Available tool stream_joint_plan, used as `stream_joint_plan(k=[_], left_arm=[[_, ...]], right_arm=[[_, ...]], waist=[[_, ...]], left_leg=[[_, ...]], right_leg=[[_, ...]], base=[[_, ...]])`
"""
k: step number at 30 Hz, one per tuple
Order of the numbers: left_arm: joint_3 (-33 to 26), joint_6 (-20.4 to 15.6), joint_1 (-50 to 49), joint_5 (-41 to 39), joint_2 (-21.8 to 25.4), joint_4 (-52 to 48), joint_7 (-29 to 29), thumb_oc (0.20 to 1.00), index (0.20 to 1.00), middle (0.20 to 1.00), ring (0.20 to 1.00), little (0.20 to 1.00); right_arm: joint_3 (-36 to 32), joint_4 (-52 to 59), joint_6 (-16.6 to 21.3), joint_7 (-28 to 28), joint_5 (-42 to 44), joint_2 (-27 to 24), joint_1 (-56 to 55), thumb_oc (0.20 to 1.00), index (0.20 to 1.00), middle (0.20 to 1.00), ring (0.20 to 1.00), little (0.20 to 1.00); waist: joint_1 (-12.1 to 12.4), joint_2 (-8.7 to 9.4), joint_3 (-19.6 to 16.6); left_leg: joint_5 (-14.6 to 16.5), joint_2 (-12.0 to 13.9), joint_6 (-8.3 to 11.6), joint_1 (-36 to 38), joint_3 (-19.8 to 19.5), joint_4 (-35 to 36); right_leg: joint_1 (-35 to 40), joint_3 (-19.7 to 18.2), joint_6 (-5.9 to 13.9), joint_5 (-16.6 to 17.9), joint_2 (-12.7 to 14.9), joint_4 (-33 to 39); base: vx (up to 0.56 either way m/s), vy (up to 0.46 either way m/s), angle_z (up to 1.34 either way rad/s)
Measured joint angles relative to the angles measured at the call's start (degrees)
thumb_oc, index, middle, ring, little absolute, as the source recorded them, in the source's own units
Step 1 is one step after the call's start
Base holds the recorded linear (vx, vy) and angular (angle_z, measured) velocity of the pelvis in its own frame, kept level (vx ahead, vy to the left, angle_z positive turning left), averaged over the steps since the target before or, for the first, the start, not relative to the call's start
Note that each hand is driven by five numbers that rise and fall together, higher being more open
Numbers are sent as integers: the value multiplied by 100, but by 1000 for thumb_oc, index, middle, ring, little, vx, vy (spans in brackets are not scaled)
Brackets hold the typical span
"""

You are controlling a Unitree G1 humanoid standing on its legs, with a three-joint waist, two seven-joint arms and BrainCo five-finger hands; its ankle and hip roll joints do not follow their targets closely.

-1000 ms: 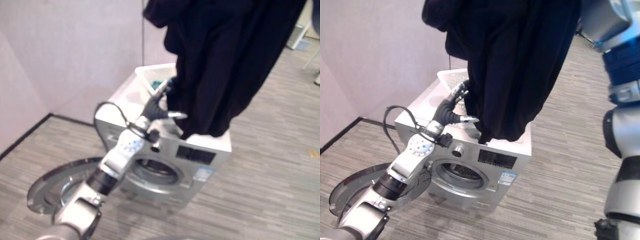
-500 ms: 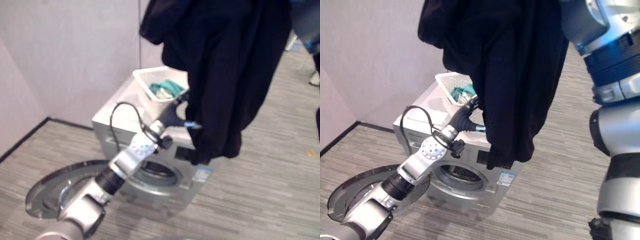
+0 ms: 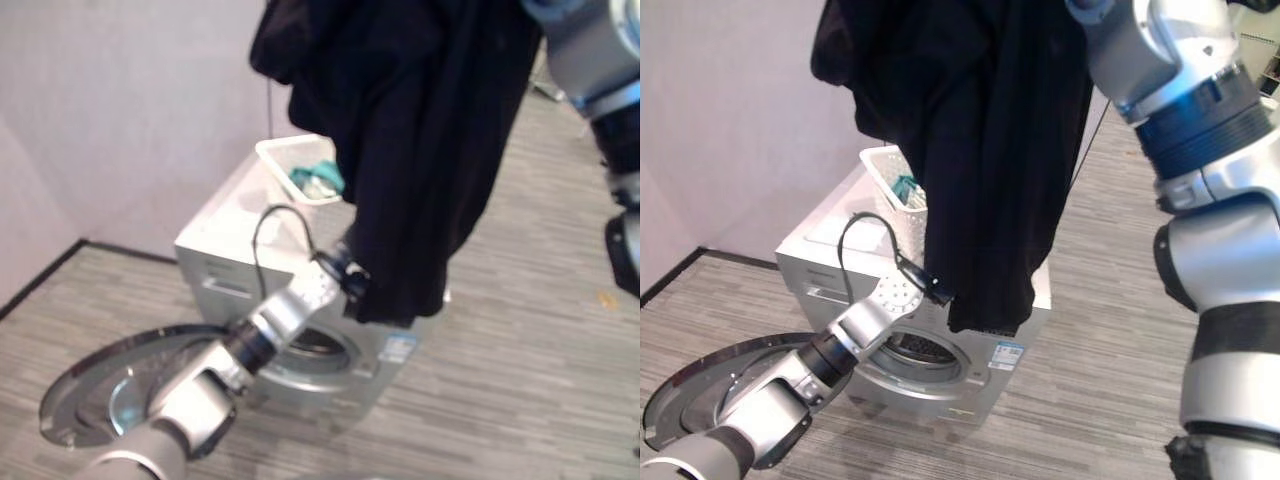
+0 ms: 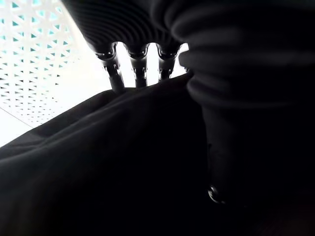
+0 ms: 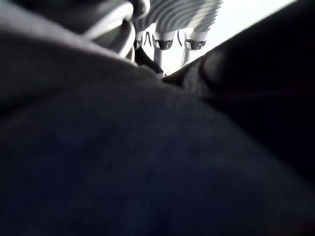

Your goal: Grab the laundry basket,head to the washer,open it,put in the laundry and shut it.

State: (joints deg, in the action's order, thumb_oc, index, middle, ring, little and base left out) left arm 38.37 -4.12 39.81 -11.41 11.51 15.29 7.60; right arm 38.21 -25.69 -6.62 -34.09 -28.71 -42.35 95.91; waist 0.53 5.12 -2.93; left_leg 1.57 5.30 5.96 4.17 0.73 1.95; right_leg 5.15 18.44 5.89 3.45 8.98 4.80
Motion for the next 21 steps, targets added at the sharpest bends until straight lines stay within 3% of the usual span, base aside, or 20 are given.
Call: stream_joint_plan(k=[12,21], left_arm=[[-233,-15,143,-128,6,0,259,1000,1000,1000,1000,1000],[-296,-60,317,-866,-185,-1,347,1000,1000,1000,1000,1000]], right_arm=[[-208,-1,-6,-29,10,6,-189,200,200,200,200,200],[-217,4,-9,-30,12,11,-198,200,200,200,200,200]], waist=[[-27,-46,-28],[-47,-66,-49]], left_leg=[[0,10,0,12,31,6],[-27,6,-20,64,51,96]], right_leg=[[-8,-27,-5,10,0,1],[-16,-48,1,14,-1,0]], base=[[1,0,0],[-1,0,0]])
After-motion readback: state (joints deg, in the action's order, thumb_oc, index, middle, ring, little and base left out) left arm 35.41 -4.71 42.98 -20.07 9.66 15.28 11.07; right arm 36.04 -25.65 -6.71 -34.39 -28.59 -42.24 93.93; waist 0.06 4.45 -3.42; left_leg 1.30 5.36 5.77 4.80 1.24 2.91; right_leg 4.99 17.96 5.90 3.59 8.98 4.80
